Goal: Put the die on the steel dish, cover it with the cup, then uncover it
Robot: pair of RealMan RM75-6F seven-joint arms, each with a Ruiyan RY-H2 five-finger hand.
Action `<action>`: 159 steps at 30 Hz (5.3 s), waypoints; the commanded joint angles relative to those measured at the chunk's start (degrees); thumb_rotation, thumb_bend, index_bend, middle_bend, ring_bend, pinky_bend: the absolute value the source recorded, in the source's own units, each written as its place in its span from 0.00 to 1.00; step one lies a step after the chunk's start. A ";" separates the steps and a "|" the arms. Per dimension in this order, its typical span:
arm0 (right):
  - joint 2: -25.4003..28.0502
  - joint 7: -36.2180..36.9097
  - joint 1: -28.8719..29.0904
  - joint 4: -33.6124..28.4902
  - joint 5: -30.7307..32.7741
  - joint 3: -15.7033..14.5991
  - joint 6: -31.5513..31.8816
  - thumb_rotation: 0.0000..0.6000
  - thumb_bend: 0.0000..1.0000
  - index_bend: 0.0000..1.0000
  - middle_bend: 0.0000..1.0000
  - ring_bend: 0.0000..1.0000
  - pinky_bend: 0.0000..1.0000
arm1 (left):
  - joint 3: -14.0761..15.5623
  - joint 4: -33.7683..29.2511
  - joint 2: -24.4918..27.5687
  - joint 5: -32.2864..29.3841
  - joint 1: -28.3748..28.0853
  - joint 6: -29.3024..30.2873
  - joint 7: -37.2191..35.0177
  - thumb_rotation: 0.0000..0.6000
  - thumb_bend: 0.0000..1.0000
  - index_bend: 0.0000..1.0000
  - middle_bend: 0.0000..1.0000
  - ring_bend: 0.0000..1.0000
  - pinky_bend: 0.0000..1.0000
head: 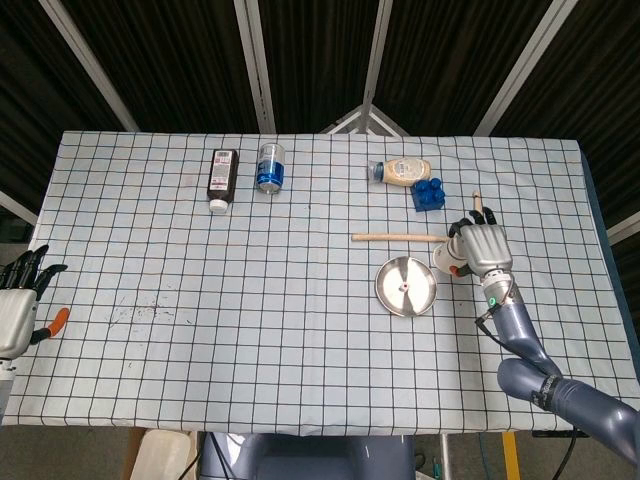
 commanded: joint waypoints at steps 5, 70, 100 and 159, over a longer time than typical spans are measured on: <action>-0.43 0.34 0.26 0.88 -0.09 0.03 -0.07 1.00 0.25 0.40 0.35 0.14 0.00 | -0.07 0.08 -0.03 -0.16 0.00 -0.04 0.02 1.00 0.47 0.22 0.00 0.00 0.10; 6.68 -5.33 -0.08 -15.30 -0.98 -1.17 5.00 1.00 0.41 0.40 0.51 0.24 0.00 | 0.23 0.02 0.02 -0.09 -0.23 -0.76 -0.01 1.00 0.47 0.26 0.00 0.00 0.10; 3.65 -14.78 1.38 -22.54 -1.06 -4.51 9.87 1.00 0.41 0.40 0.51 0.24 0.00 | 0.31 0.08 0.09 -0.15 -0.42 -1.20 -0.02 1.00 0.47 0.26 0.00 0.00 0.10; 4.26 -7.73 -0.62 -18.77 -8.35 -7.84 7.62 1.00 0.41 0.40 0.51 0.24 0.00 | 0.33 0.05 -0.66 -0.75 -0.44 -1.18 2.13 1.00 0.47 0.27 0.00 0.00 0.10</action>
